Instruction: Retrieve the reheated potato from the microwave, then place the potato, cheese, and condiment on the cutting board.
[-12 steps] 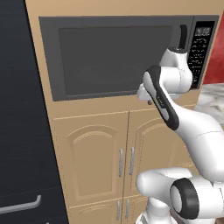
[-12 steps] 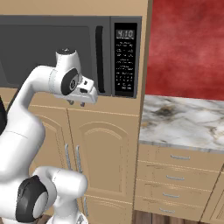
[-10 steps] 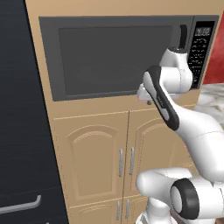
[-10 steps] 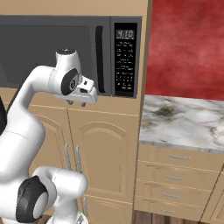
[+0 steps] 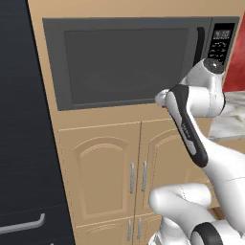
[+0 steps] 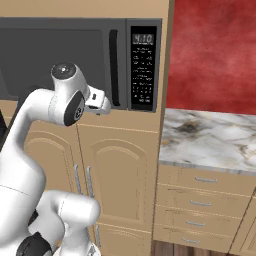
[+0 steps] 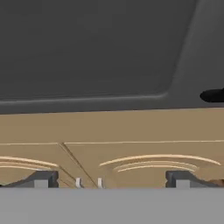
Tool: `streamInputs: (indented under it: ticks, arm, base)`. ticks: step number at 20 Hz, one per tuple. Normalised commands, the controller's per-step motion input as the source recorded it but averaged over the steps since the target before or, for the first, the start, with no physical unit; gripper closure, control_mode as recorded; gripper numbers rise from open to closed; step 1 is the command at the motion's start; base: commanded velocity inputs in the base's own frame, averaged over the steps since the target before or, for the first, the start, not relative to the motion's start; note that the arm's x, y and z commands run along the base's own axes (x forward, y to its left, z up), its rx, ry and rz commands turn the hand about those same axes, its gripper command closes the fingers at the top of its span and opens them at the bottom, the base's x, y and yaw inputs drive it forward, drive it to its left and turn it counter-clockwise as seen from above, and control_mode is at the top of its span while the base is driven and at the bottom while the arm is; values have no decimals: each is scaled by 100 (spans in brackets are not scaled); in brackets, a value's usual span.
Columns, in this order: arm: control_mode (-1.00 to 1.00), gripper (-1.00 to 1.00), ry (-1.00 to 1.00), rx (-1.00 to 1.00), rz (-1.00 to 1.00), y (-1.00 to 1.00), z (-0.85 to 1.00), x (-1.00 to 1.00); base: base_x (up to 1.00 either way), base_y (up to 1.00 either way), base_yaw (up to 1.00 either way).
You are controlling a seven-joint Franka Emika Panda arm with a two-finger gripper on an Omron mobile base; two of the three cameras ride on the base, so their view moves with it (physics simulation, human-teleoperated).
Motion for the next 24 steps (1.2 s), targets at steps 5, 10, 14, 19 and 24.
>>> streamInputs:
  ticks: [5, 10, 14, 19, 24]
  arm:
    - [-100, -100, -24, 0, 0, -28, 35, 0]
    - [-100, -100, -12, 0, 0, -33, 37, 10]
    - [-100, -100, 1, 6, 0, -31, 39, 31]
    - [-100, -100, 7, 0, 0, -27, 32, 26]
    - [-100, -100, 7, -4, -1, -22, 23, 26]
  base:
    - [0, 0, 0]
    - [0, 0, 0]
    - [0, 0, 0]
    - [0, 0, 0]
    - [0, 0, 0]
